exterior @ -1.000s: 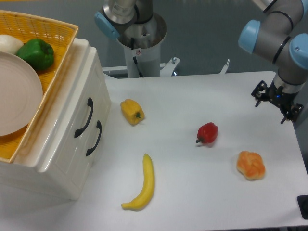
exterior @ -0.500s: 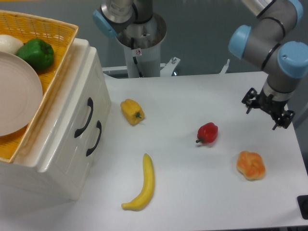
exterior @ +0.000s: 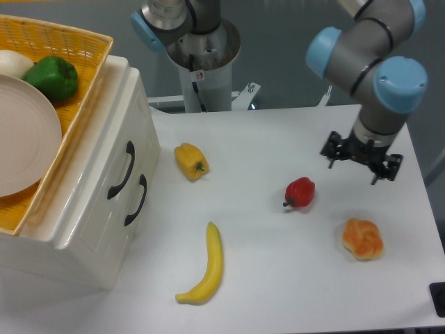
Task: Slide the top white drawer open
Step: 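Move the gripper across the table toward the upper drawer's black handle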
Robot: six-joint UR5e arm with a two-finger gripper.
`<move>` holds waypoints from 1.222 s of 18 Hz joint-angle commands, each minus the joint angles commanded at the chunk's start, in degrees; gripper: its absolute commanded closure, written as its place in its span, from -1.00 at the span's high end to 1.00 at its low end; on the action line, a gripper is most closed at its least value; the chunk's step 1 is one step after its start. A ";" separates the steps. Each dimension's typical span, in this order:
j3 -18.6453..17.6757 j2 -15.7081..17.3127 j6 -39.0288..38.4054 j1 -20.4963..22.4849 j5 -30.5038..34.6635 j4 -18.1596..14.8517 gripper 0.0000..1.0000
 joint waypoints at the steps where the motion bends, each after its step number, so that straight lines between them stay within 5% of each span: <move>1: 0.09 0.79 -2.56 -0.88 0.01 -0.87 1.00; 7: -0.09 5.62 -6.61 -4.66 -5.44 -7.38 1.00; 22: -2.72 7.83 -26.40 -18.64 -15.46 -8.27 1.00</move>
